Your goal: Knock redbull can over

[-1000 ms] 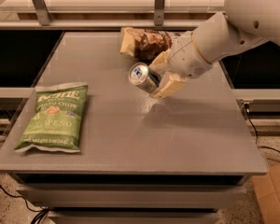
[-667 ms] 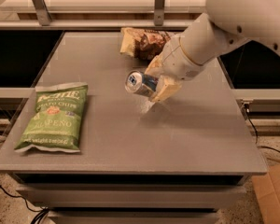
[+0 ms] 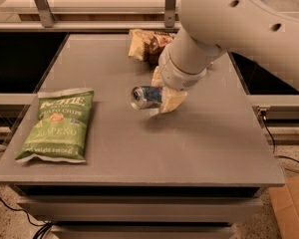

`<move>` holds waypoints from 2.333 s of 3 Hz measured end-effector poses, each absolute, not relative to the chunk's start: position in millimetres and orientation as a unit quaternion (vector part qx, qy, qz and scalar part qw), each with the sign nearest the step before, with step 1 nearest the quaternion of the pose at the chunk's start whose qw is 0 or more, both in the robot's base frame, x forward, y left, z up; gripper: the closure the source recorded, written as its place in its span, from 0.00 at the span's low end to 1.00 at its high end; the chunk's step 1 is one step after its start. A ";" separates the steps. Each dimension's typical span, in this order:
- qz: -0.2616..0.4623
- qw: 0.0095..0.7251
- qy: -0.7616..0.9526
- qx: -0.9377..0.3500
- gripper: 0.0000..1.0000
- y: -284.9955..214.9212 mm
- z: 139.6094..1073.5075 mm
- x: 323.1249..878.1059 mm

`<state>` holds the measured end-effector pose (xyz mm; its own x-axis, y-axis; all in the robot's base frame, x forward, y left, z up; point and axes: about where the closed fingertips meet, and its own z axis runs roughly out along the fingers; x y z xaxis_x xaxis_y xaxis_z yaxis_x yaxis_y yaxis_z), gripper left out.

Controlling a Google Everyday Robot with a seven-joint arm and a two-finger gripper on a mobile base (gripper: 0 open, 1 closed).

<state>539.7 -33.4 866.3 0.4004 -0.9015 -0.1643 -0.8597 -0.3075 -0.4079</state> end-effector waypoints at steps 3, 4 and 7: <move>-0.113 0.132 0.531 -0.829 1.00 -39.0 852.4 555.3; -0.111 0.113 0.524 -0.837 1.00 -39.3 850.6 557.3; -0.079 0.086 0.517 -0.848 0.36 -36.9 843.1 559.6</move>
Offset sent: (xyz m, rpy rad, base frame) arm 0.0180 -0.0071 -0.0176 -0.2630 -0.0229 -0.0025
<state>559.6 -36.9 843.1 0.4535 -0.8901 0.0449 -0.8632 -0.4512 -0.2263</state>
